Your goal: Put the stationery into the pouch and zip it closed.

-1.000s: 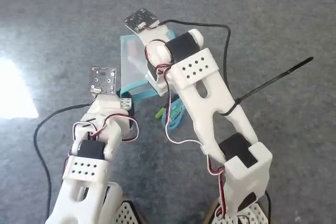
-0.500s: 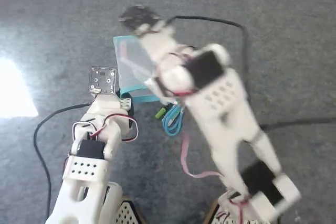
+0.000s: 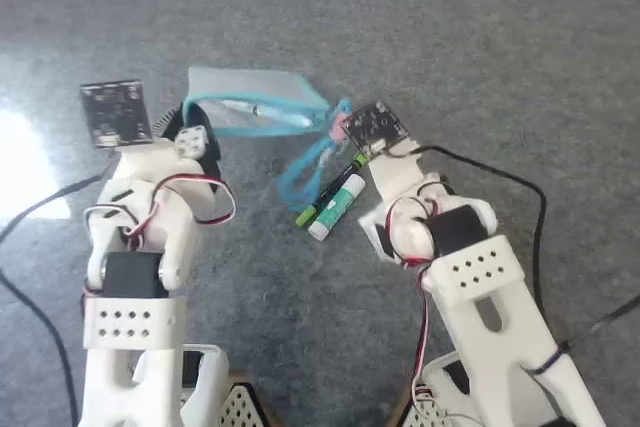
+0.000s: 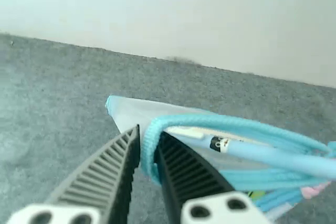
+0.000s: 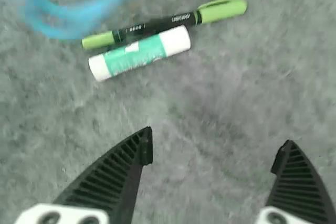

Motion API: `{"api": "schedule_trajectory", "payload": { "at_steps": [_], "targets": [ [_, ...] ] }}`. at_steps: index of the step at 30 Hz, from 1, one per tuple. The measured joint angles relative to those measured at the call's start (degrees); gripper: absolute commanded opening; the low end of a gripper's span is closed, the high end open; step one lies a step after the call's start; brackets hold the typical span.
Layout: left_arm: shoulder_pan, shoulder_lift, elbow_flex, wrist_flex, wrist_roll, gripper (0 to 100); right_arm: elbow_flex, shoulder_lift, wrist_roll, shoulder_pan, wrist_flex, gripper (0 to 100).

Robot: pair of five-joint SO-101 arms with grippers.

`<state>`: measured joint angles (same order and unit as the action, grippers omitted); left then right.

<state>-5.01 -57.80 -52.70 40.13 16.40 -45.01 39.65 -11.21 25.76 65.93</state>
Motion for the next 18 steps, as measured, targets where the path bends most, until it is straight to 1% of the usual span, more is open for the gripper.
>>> {"api": "schedule_trajectory", "payload": {
  "at_steps": [3,5,8,10,13,15,18],
  "targets": [
    [-0.6,0.4,0.0,0.0,2.9,1,-3.1,0.4,0.0,0.0,-0.8,35.8],
    [-1.1,1.8,-1.7,0.0,3.6,1,-4.3,0.4,0.2,0.0,-1.4,35.8],
    [-1.8,6.7,-4.0,-1.1,4.3,1,-4.6,0.4,0.2,0.0,-1.8,35.8],
    [-1.7,9.6,-5.2,-1.7,6.2,1,-4.6,0.4,0.3,0.0,-1.8,35.8],
    [-0.4,17.8,-6.0,-2.8,7.6,1,-4.6,0.4,0.4,0.0,-1.8,35.8],
    [-1.1,23.1,-3.6,-2.5,8.6,1,-4.6,0.4,0.4,0.0,-1.8,35.8],
    [-1.7,27.6,4.9,3.4,12.7,1,-4.6,0.4,0.4,0.0,-1.8,35.8]
  ]
}}
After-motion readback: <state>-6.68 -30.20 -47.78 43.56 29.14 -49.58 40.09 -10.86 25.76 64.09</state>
